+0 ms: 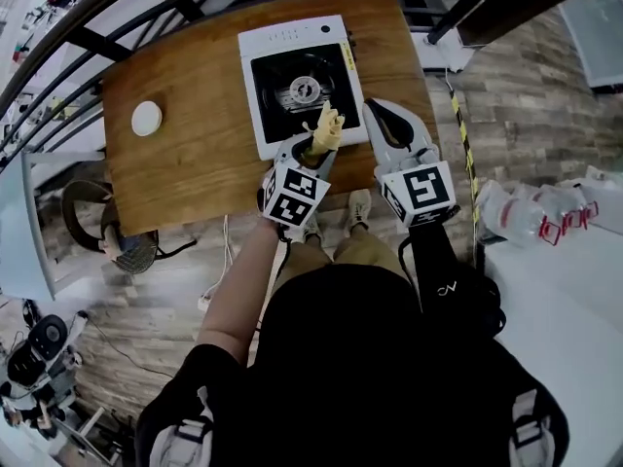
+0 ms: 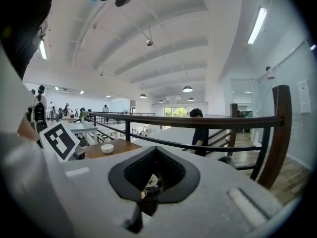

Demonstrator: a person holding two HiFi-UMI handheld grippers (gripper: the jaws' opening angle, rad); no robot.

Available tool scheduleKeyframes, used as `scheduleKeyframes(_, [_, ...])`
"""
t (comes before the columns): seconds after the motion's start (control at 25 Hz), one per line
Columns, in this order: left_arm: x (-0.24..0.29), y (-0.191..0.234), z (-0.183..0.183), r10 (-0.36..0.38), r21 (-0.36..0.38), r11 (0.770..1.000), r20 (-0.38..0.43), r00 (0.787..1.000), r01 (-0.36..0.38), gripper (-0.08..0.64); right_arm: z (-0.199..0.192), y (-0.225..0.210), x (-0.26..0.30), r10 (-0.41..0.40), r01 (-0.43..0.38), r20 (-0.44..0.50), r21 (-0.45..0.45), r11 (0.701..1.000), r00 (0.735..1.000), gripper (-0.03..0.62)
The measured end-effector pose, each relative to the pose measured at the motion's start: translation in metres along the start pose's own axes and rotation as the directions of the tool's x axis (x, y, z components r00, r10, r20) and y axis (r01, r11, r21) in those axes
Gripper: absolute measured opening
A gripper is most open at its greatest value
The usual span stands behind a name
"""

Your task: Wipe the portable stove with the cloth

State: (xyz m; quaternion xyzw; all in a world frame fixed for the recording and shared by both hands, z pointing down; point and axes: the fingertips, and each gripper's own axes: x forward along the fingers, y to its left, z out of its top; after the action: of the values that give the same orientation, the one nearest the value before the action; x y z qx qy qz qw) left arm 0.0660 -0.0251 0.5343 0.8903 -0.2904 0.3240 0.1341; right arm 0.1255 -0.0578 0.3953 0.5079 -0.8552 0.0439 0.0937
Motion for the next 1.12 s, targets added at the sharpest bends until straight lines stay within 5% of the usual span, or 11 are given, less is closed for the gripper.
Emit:
scheduleKeyframes(0.24, [-0.052,0.066,-0.051,0.155,-0.143,0.977,-0.021,0.988,-0.157,0.154,0.015,0.053,0.048,0.146,-0.146,0.009,-0.030,0.989,0.989,0.002])
scheduleKeyframes(0.4, [-0.077,0.087,-0.079,0.194,-0.216,0.956,-0.053,0.980,-0.201,0.154,0.016,0.076,0.062,0.195,-0.195,-0.013,-0.059,0.979,0.981,0.002])
scheduleKeyframes(0.76, [-0.066,0.082,-0.077,0.156,-0.254,0.954,-0.041,0.987,-0.161,0.155,0.011,0.064,0.060,0.169,-0.169,-0.024,-0.025,0.985,0.985,0.002])
scheduleKeyframes(1.12, [-0.053,0.077,-0.058,0.130,-0.208,0.969,-0.028,0.991,-0.133,0.155,0.005,0.039,0.046,0.105,-0.105,-0.024,-0.002,0.994,0.994,0.002])
